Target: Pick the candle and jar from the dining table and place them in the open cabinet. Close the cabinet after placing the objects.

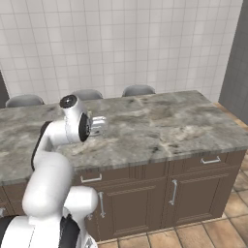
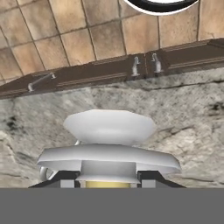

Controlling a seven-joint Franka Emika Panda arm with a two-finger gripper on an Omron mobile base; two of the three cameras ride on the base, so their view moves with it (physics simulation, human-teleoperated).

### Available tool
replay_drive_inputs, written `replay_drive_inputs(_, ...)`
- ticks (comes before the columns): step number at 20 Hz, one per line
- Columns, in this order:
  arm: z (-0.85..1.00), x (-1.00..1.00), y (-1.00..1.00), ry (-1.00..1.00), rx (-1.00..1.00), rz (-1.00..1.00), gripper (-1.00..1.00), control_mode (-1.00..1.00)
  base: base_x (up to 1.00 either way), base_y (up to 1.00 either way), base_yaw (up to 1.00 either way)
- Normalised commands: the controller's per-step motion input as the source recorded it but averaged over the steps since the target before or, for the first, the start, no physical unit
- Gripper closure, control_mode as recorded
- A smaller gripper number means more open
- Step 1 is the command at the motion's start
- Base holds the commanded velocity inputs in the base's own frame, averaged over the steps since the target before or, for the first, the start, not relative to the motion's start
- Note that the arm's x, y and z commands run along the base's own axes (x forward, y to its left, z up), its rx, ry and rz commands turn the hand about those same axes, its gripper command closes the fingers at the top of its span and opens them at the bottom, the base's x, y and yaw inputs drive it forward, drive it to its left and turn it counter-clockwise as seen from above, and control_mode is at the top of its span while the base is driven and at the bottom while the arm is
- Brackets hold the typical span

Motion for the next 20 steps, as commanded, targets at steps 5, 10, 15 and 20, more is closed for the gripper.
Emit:
replay_drive_inputs(5, -0.23, -0.29, 0.00, -0.01, -0.01, 0.02, 1.00, -1.00, 0.00, 0.00, 0.00)
replay_drive_inputs(10, -0.28, -0.18, 0.00, -0.04, 0.00, 0.03, 1.00, -1.00, 0.00, 0.00, 0.00)
replay_drive_inputs(15, -0.28, -0.05, 0.00, 0.00, 0.00, 0.00, 1.00, -1.00, 0.00, 0.00, 0.00)
replay_drive_inputs(20, -0.06, -0.07, 0.00, -0.01, 0.00, 0.00, 1.00, 1.00, -0.57, 0.01, -0.01)
